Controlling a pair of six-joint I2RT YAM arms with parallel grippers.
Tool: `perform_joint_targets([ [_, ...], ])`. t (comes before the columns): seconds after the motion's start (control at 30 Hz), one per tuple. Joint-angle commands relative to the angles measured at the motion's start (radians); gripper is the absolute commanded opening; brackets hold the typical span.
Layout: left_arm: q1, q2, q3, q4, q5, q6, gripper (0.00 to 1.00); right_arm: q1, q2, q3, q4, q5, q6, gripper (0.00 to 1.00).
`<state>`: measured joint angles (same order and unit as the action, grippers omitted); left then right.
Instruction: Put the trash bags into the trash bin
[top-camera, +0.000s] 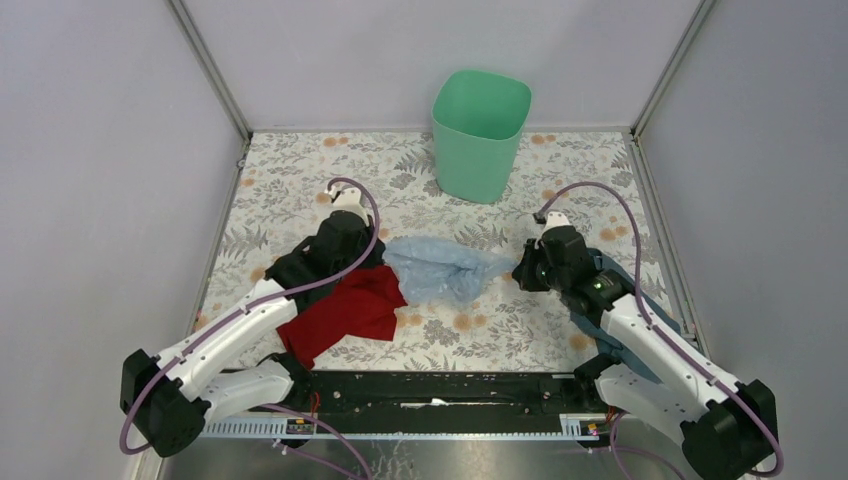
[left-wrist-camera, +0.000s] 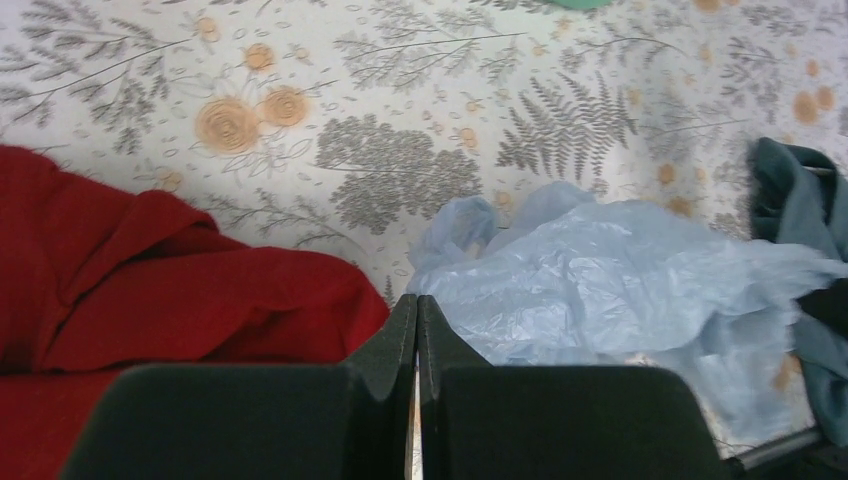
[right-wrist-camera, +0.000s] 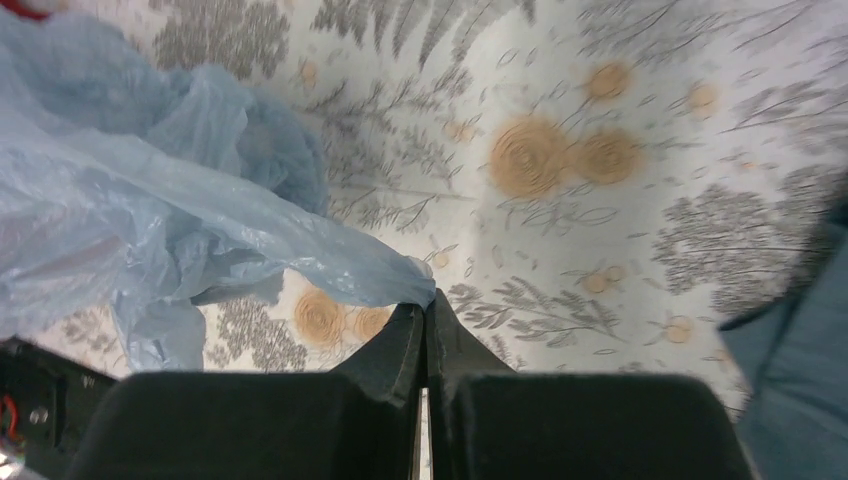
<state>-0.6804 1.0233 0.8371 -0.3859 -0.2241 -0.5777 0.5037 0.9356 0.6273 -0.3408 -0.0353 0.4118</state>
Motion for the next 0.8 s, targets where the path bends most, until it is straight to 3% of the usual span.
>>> perform_joint_targets([
  [0.0, 0.022, -0.003, 0.033, -0.039, -0.113, -0.025, 0.0, 0.004, -0.058, 0.096, -0.086, 0.211, -0.031, 0.0],
  [0.1, 0.041, 0.004, 0.032, -0.035, -0.067, -0.015, 0.0, 0.004, -0.071, 0.098, -0.064, 0.198, -0.047, 0.01],
  [0.27, 0.045, 0.094, 0.103, -0.016, 0.143, 0.05, 0.04, 0.004, -0.059, 0.05, 0.059, -0.012, -0.057, 0.01],
  [0.3, 0.045, 0.116, 0.131, -0.029, 0.167, 0.056, 0.14, 0.005, -0.05, 0.045, 0.075, -0.035, -0.047, 0.01],
  [0.37, 0.044, 0.144, 0.179, -0.062, 0.197, 0.049, 0.52, 0.005, -0.041, 0.043, 0.094, -0.057, -0.034, 0.01],
  [0.4, 0.042, 0.148, 0.193, -0.06, 0.227, 0.045, 0.65, 0.005, -0.039, 0.04, 0.103, -0.061, -0.028, 0.01],
  [0.5, 0.032, 0.133, 0.199, -0.023, 0.313, 0.012, 0.96, 0.005, -0.042, 0.031, 0.138, -0.063, -0.018, 0.01],
  [0.63, -0.076, 0.147, 0.191, 0.081, 0.435, -0.019, 0.99, 0.005, -0.04, 0.039, 0.156, -0.068, -0.021, 0.01],
  [0.77, -0.23, 0.254, 0.205, 0.136, 0.376, -0.05, 0.99, 0.005, -0.035, 0.057, 0.159, -0.086, -0.023, 0.01],
])
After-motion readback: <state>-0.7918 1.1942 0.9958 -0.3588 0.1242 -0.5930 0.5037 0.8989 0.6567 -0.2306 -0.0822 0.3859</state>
